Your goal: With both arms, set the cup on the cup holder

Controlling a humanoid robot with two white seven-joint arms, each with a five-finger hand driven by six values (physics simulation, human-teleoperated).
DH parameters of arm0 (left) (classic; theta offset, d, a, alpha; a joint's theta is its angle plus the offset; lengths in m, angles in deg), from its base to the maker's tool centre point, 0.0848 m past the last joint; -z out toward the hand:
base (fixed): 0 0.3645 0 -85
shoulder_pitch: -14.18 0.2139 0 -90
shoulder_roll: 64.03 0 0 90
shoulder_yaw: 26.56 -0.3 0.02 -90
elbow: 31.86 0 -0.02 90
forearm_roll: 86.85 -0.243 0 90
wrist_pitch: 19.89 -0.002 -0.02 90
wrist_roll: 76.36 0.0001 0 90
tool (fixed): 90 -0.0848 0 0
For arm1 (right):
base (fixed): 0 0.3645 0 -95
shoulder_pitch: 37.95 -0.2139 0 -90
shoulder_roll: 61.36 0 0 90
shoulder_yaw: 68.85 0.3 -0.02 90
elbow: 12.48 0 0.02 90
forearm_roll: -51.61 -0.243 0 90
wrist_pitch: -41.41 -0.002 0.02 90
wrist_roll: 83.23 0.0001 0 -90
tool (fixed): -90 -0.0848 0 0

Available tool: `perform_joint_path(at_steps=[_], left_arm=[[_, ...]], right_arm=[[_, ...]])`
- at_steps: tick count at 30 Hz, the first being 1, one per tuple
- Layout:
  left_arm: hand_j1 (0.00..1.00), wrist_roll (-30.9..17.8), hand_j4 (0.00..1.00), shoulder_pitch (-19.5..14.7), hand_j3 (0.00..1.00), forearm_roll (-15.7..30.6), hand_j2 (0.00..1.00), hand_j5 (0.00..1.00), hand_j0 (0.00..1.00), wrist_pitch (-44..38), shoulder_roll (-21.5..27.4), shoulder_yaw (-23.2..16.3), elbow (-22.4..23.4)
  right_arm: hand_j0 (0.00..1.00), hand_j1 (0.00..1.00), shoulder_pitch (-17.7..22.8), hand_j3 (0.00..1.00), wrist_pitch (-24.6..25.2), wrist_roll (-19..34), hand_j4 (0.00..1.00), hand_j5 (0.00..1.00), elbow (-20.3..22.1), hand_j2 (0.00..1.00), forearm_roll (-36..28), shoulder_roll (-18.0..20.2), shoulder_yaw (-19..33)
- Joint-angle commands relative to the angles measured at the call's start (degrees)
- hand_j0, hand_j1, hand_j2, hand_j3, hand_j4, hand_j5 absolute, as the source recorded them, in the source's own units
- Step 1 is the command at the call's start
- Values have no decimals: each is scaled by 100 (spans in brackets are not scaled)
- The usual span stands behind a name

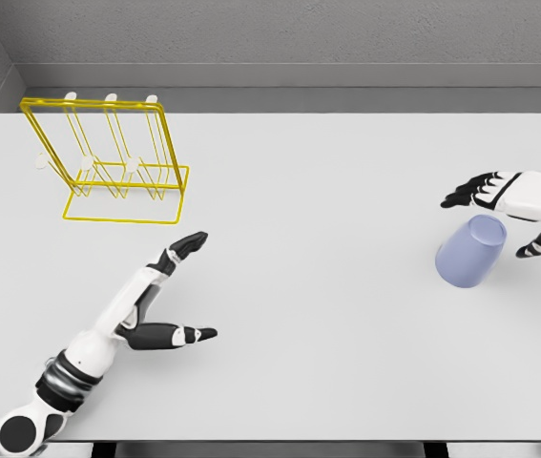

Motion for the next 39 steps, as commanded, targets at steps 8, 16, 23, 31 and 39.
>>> perform_joint_path(at_steps=[8,16,23,31,39], left_arm=[[100,-273,100,-123,100,888,100,100,100,-45,60,-169,-23],[100,-255,100,-290,100,1230,100,100,100,-968,86,-169,-110],[100,-238,100,-422,100,1565,100,100,100,-1785,191,-151,-67],[100,-229,100,-431,100,1512,100,100,100,-1785,130,-134,-67],[100,-273,100,-396,100,1503,100,100,100,-1785,191,-143,-111]], right_arm=[[100,100,35,100,12,-57,100,100,-18,100,-45,-63,-30],[100,100,35,100,12,-57,100,100,-343,100,-53,-54,-241],[100,100,35,100,12,-75,100,100,-457,100,-501,-239,-267],[100,100,35,100,12,-13,100,100,-879,100,-493,-309,-284],[100,100,26,100,12,-4,100,100,-870,100,-475,-458,-293]])
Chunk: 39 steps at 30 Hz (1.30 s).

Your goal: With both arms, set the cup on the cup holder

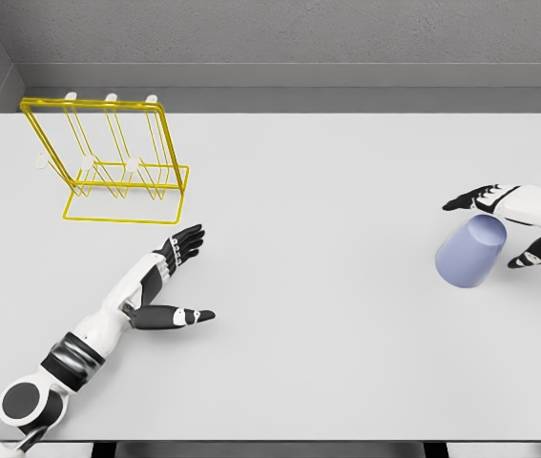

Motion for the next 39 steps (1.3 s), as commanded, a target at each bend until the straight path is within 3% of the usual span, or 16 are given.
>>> perform_joint_path(at_steps=[1,31,33,39], left_arm=[[100,-11,100,0,100,-6,100,100,100,-3,8,-3,-13],[100,-2,100,53,100,3,100,100,100,6,8,-3,-57],[100,-2,100,53,100,3,100,100,100,6,8,-3,-57],[100,7,100,53,100,12,100,100,100,6,8,-3,-57]], right_arm=[[100,100,0,100,12,8,100,100,-9,100,-32,-40,-1],[100,100,0,100,12,193,100,100,-123,100,-23,-57,-80],[92,92,-9,92,12,210,92,92,-123,92,-23,-57,-62],[86,86,-9,86,12,245,86,86,-114,86,-15,-75,-54]])
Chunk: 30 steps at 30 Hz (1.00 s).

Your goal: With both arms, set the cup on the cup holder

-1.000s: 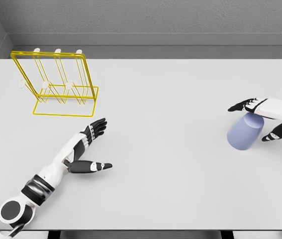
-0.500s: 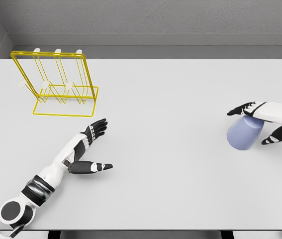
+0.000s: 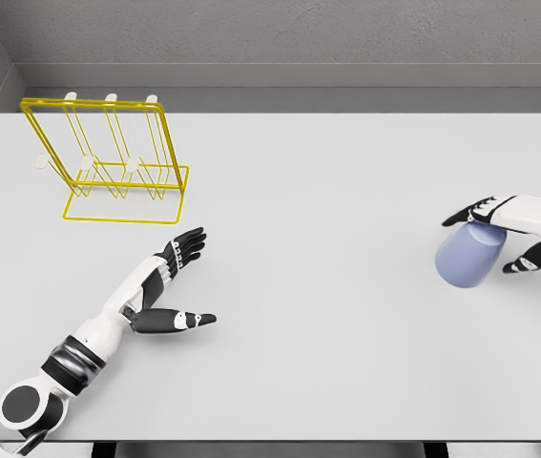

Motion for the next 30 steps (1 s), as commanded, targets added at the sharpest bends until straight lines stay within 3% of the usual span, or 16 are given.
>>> perform_joint_path(at_steps=[1,13,22,30], left_arm=[[100,-4,100,0,100,6,100,100,100,-1,4,0,-4],[100,13,100,0,100,15,100,100,100,-1,-23,9,-4],[100,13,100,0,100,6,100,100,100,8,-32,88,-4],[100,22,100,0,100,6,100,100,100,8,-49,97,-4]], right_arm=[[86,86,0,86,11,18,86,86,5,86,-28,0,5],[77,77,0,77,11,106,77,77,-4,77,-28,-44,-30],[64,64,0,64,11,106,64,64,-189,64,-28,-44,-30],[63,63,-53,63,11,124,63,63,-127,63,-28,-27,14]])
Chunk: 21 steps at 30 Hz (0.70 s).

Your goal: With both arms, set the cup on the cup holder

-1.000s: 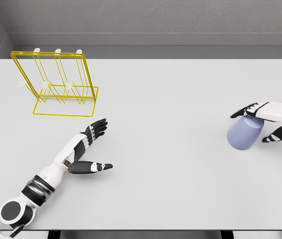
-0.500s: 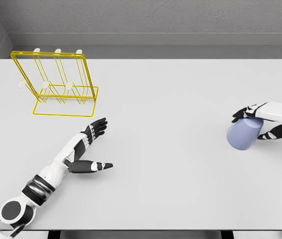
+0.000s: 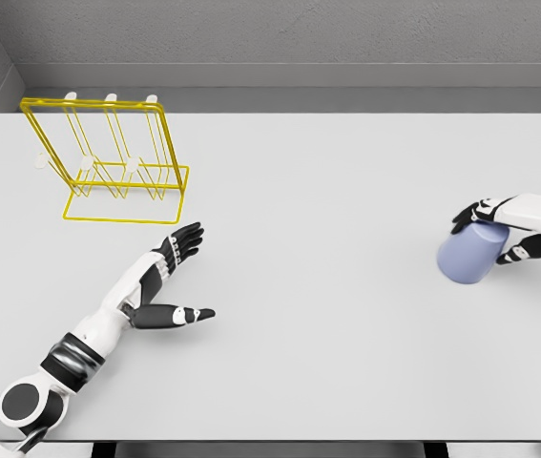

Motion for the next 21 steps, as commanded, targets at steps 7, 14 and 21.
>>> perform_joint_path(at_steps=[7,14,21], left_arm=[[100,4,100,0,100,-1,100,100,100,10,-17,6,-4],[100,4,100,9,100,-1,100,100,100,1,-8,112,-4],[100,4,100,9,100,-1,100,100,100,1,-17,121,-4]], right_arm=[[63,63,-149,63,-16,3,63,63,208,63,56,30,42],[63,63,-316,63,-16,-6,63,63,392,63,47,12,86],[63,63,-404,63,-16,-15,63,63,550,63,39,-14,86]])
